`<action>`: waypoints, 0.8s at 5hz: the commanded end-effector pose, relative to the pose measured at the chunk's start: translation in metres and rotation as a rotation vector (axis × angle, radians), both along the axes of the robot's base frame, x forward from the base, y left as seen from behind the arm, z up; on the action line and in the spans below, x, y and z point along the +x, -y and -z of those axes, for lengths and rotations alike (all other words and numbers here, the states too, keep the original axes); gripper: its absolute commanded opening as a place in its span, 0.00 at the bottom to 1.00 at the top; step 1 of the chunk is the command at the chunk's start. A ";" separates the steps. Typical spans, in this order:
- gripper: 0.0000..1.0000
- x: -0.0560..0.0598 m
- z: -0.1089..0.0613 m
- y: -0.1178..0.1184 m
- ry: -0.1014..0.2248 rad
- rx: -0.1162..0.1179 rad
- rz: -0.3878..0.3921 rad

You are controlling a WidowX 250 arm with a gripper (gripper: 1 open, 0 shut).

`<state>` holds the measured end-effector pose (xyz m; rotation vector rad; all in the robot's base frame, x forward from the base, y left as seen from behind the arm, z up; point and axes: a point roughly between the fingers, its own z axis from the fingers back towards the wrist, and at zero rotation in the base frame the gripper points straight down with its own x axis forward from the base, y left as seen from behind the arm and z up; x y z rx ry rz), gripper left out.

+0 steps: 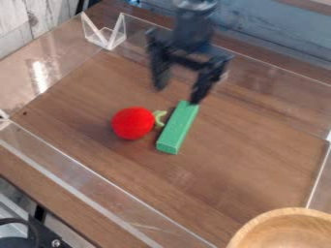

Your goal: Move the red object to the right side of the table

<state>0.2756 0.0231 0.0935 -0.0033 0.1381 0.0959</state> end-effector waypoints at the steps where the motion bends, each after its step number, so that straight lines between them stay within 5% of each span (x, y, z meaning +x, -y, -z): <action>1: 1.00 -0.019 -0.020 -0.032 0.103 0.025 -0.025; 2: 1.00 -0.034 -0.020 -0.057 0.135 0.032 -0.020; 4: 1.00 -0.035 -0.020 -0.055 0.192 0.041 -0.095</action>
